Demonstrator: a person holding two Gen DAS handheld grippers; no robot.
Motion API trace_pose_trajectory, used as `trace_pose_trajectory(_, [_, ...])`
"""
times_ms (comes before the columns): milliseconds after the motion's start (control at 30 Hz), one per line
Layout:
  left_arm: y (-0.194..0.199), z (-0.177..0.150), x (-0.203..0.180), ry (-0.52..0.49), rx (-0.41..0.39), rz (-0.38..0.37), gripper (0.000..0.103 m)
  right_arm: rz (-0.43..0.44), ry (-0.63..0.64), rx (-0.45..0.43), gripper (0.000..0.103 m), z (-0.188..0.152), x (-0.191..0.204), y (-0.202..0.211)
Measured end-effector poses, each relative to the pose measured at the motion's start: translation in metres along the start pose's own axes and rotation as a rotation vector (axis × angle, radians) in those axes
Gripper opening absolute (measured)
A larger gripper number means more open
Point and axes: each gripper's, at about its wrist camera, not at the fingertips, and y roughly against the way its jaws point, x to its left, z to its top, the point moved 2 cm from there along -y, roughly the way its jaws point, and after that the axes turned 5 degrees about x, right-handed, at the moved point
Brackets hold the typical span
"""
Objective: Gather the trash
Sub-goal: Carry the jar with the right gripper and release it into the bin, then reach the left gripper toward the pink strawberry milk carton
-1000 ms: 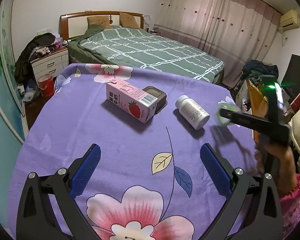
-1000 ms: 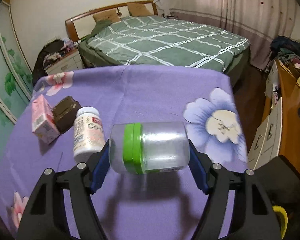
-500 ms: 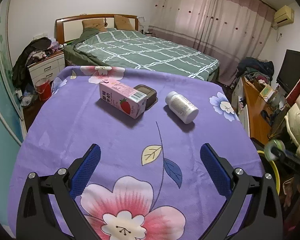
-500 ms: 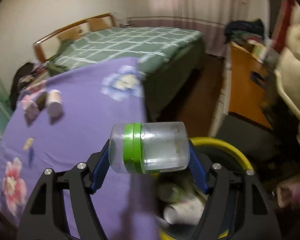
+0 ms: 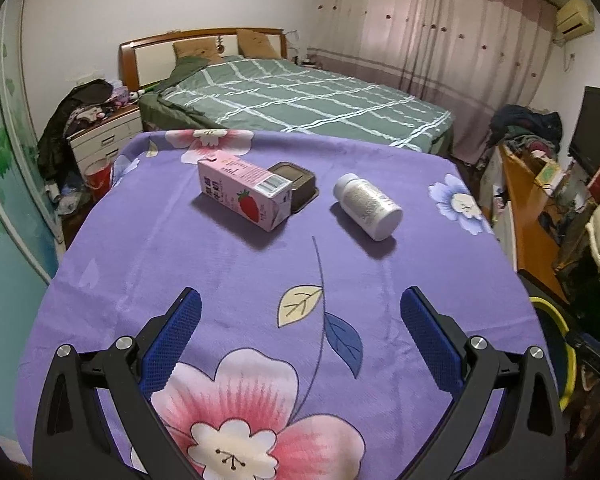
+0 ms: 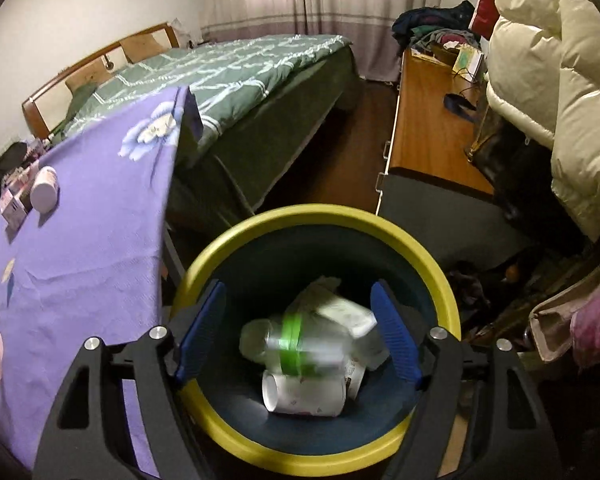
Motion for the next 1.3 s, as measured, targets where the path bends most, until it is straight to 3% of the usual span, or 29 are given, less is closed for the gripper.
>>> trace_pose_trajectory(533, [-0.114,0.06,0.023,0.132,0.089,0.18,0.098,0.06,0.021,0.01,0.072,0.01,0.023,-0.016])
trace_pose_trajectory(800, [-0.152,0.085,0.033,0.191,0.108,0.219,0.098,0.066,0.029,0.012,0.073,0.013,0.032,-0.019])
trace_pose_trajectory(1000, [-0.158,0.088,0.056,0.237,0.125,0.229,0.098,0.063,0.021,0.003,0.074,0.014,0.029,-0.015])
trace_pose_trajectory(1300, [-0.117,0.068,0.105,0.213,0.112,0.279,0.098,0.074,0.018,-0.002,0.075,0.014,0.028,-0.014])
